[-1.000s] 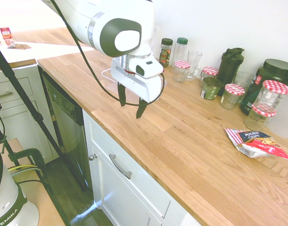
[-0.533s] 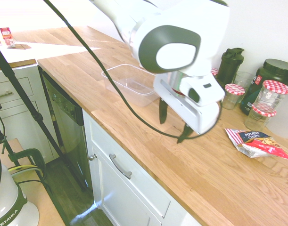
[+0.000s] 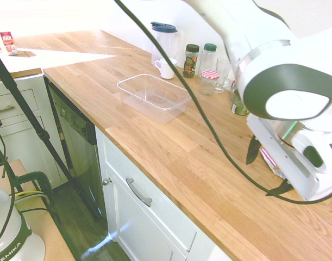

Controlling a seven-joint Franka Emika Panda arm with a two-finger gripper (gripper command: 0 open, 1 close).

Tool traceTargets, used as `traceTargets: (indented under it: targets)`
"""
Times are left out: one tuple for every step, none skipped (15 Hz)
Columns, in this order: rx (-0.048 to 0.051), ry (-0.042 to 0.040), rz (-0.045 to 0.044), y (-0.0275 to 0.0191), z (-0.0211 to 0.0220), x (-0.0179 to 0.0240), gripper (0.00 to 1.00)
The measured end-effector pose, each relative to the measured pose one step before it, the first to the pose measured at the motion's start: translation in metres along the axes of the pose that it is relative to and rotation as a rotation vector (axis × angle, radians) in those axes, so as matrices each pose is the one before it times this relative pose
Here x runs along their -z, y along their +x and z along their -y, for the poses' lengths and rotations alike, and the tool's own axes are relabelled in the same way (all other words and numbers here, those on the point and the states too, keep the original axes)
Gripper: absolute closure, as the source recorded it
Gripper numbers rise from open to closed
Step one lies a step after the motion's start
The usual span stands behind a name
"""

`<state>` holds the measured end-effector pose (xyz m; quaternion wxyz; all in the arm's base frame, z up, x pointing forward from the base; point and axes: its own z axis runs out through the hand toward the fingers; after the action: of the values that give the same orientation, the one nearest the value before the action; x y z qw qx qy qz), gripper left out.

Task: Put the chip bag into the container

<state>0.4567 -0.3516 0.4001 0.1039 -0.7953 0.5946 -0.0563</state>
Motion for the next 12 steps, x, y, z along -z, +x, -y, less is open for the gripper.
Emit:
traceTargets:
  targets:
    - [-0.00939, 0.00859, -0.00249, 0.00956, 0.00524, -0.00174, 0.0]
    - [-0.00738, 0.01061, -0.00954, 0.00904, 0.00674, 0.00086, 0.0]
    - [-0.00893, 0.01244, -0.0064, 0.00759, 0.00538, 0.0015, 0.0]
    - [-0.00702, 0.00834, 0.00082, 0.00604, 0.00484, 0.00079, 0.0]
    - [-0.006, 0.00635, 0.00621, 0.00471, 0.00512, -0.00075, 0.0]
    - [-0.00651, 0.00526, 0.00825, 0.00448, 0.00514, -0.00303, 1.0]
    - [-0.00231, 0.00178, 0.00031, 0.00491, 0.00535, -0.00462, 1.0]
    - [-0.00313, -0.00006, -0.00072, 0.00514, 0.00423, -0.00609, 1.0]
    - [-0.00677, 0.00146, 0.0021, 0.00485, 0.00245, -0.00718, 1.0]
    - [-0.00296, 0.00013, 0.00158, 0.00365, 0.00147, -0.00541, 1.0]
    - [-0.00047, 0.00187, -0.00058, 0.00303, 0.00147, -0.00282, 1.0]
    - [0.00032, 0.00547, -0.00154, 0.00204, 0.00201, -0.00012, 1.0]
